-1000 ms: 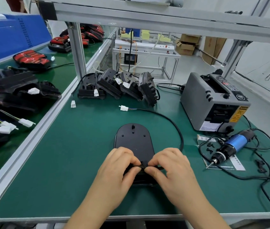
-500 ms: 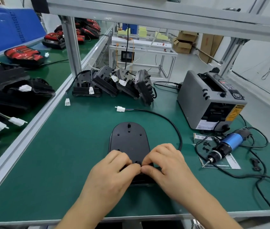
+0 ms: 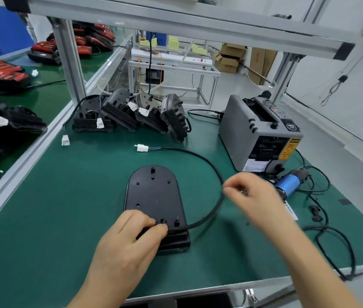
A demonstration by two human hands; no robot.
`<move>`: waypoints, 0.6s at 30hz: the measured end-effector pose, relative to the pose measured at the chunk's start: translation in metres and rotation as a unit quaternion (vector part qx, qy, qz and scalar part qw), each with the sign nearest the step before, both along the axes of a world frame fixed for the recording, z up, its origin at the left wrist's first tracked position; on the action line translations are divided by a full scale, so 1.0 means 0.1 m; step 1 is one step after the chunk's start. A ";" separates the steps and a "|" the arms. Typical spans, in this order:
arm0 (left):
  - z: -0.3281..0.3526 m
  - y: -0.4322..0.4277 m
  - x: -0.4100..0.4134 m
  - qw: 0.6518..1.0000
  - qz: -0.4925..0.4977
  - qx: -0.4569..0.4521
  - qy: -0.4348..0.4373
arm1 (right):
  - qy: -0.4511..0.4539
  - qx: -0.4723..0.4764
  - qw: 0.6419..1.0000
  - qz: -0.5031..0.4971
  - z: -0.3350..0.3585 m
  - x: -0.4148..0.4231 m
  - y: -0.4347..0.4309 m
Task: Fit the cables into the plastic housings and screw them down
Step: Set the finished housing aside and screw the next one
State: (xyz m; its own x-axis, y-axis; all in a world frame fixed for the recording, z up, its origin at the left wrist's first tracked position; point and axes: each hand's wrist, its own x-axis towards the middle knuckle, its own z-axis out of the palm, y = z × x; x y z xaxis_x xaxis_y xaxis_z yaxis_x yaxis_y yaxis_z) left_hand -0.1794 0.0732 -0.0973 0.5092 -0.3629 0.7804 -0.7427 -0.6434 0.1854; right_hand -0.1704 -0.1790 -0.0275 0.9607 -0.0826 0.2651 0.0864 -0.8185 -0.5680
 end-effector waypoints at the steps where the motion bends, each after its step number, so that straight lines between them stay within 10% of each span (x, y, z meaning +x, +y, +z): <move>1: 0.00 0.00 0.00 1.000 0.000 -0.004 0.001 | 0.028 -0.054 0.996 -0.064 0.04 0.05 -0.21; 5: -0.02 -0.01 0.01 1.000 0.001 -0.012 0.004 | 0.184 -0.201 0.950 -0.155 -0.02 0.23 -0.81; 18: -0.03 -0.03 0.00 1.000 0.009 -0.015 0.000 | 0.176 -0.374 0.897 -0.156 -0.23 0.45 -0.79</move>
State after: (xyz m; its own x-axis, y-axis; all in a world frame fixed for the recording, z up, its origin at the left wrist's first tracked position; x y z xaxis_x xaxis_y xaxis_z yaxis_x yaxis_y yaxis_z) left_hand -0.1790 0.0705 -0.1001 0.5157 -0.3295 0.7909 -0.7309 -0.6508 0.2054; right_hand -0.1257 -0.2579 -0.0510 0.9566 -0.2883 0.0428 -0.2909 -0.9351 0.2025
